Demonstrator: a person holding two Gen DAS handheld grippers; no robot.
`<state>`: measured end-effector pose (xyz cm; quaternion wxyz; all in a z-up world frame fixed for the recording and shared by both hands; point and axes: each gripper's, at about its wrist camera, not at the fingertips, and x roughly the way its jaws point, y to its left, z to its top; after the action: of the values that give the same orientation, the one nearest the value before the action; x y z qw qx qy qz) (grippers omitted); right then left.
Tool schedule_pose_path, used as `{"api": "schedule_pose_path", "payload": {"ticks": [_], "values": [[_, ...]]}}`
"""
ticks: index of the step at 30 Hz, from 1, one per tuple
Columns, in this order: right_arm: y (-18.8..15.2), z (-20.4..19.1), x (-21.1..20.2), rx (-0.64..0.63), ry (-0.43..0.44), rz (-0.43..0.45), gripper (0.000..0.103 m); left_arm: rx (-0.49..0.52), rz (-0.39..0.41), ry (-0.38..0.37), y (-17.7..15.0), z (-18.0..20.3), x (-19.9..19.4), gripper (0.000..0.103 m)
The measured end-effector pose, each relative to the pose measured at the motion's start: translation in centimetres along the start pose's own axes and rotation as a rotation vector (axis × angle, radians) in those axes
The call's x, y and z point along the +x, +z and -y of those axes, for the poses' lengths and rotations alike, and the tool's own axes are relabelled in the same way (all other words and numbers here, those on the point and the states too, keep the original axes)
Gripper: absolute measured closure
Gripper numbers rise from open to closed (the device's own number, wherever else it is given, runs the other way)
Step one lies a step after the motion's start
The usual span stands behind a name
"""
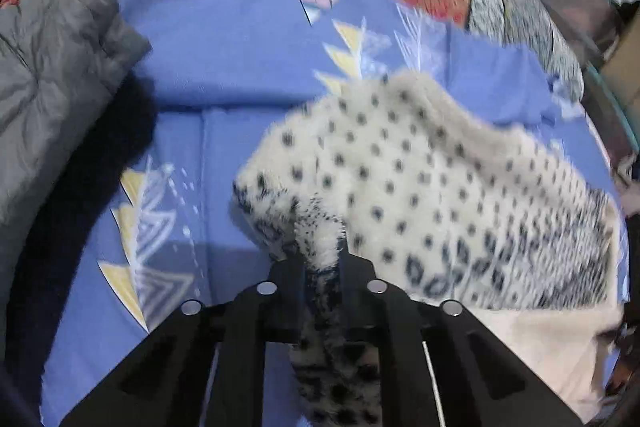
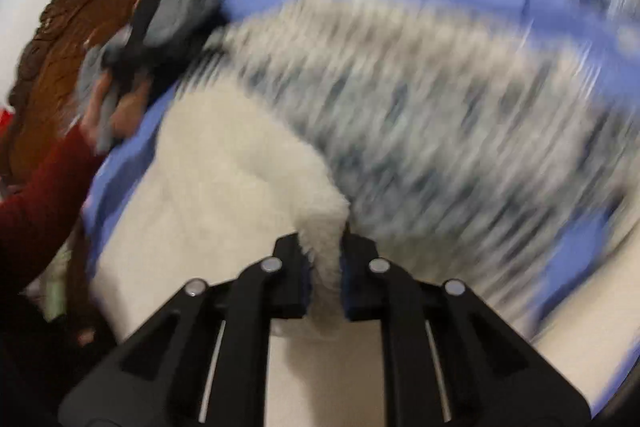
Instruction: Fold large clothes
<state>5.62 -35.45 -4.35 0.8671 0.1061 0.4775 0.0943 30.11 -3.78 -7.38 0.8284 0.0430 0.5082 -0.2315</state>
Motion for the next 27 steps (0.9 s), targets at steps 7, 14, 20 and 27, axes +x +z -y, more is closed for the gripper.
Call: {"api": "schedule_pose_path", "payload": {"ticks": [7, 14, 20, 27], "values": [[9.1, 6.0, 2.5, -0.015, -0.362, 0.141, 0.047, -0.109, 0.108, 0.061, 2.8, -0.8, -1.8, 0.062], [7.9, 8.6, 4.5, 0.18, -0.342, 0.195, 0.035, -0.223, 0.022, 0.175, 1.6, -3.4, 0.4, 0.049], [8.7, 10.4, 4.0, 0.344, -0.216, 0.225, 0.036, -0.376, 0.219, 0.063, -1.8, -3.3, -6.0, 0.046], [5.5, 7.7, 4.5, 0.397, -0.022, 0.198, 0.101, -0.066, 0.14, 0.045, -1.9, 5.6, -1.1, 0.046]]}}
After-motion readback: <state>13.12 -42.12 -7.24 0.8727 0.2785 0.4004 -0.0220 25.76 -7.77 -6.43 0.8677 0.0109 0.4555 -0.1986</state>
